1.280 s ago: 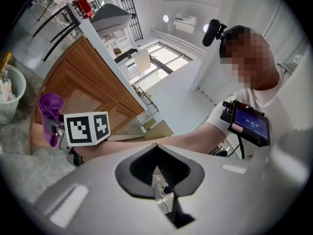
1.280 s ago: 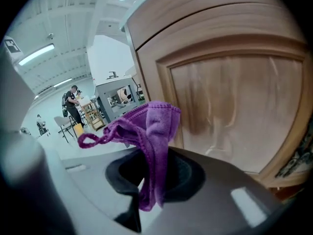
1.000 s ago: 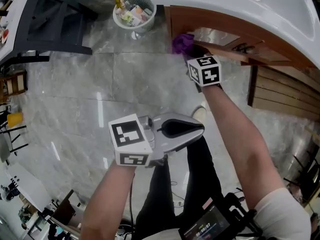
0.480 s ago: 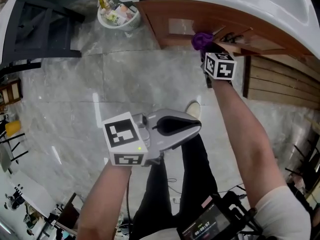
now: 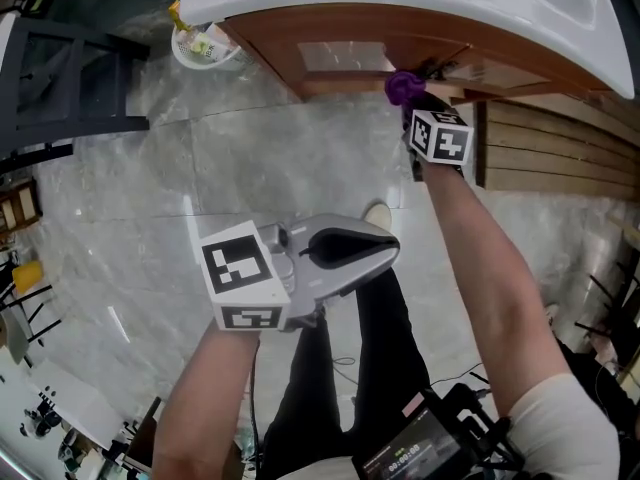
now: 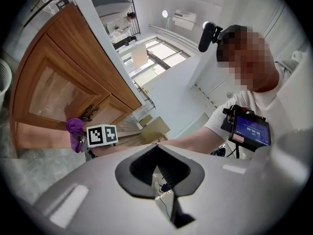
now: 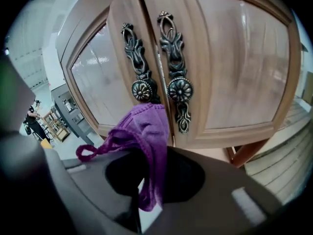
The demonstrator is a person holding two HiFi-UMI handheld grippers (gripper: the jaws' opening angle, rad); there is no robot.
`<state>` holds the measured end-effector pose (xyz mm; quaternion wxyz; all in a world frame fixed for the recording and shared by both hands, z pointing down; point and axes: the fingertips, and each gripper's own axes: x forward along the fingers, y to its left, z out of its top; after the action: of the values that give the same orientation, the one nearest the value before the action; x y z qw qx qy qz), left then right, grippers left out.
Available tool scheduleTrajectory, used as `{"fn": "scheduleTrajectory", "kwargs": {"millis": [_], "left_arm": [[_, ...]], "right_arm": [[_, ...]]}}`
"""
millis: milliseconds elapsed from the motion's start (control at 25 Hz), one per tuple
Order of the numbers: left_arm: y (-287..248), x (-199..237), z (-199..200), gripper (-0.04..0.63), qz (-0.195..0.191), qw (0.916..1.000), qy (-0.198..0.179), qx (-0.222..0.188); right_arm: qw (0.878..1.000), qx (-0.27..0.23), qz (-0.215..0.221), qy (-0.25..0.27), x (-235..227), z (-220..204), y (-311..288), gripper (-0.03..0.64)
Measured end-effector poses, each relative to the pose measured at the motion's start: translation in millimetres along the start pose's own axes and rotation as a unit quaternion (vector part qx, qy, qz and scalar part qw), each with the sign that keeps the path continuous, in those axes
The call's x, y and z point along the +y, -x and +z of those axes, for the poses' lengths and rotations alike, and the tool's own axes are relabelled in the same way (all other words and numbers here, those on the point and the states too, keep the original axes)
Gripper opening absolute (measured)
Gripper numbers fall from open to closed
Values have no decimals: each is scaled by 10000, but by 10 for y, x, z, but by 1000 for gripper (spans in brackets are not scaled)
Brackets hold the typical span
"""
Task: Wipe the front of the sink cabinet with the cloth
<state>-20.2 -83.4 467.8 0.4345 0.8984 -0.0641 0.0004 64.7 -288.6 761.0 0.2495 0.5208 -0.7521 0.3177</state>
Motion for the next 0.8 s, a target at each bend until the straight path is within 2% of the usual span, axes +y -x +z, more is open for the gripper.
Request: {"fn": "scheduleTrajectory", "kwargs": {"millis": [280,360,520,680,800], "left_arm": [[-213,-200,103,6,-271,9994,-87,174],[-294,-275,157,6,-376,9990,-125,217],[-524,-417,226,6,-593,9975,-198,339],[-770,-530,260,6,-789,9955,-273,453],[-898,-593,253,6,-884,9942,-274,551]], "right_arm": [[9991,19,262,320,-68,-82,430,75],[9991,-68,357,201,-107,-45,631,75],[9969,-620,479,57,-208,334,1068,75],[9886,-1176,712,611,-162,871,1370,75],[9811,-1405,888,991,-75,1142,1480,75]]}}
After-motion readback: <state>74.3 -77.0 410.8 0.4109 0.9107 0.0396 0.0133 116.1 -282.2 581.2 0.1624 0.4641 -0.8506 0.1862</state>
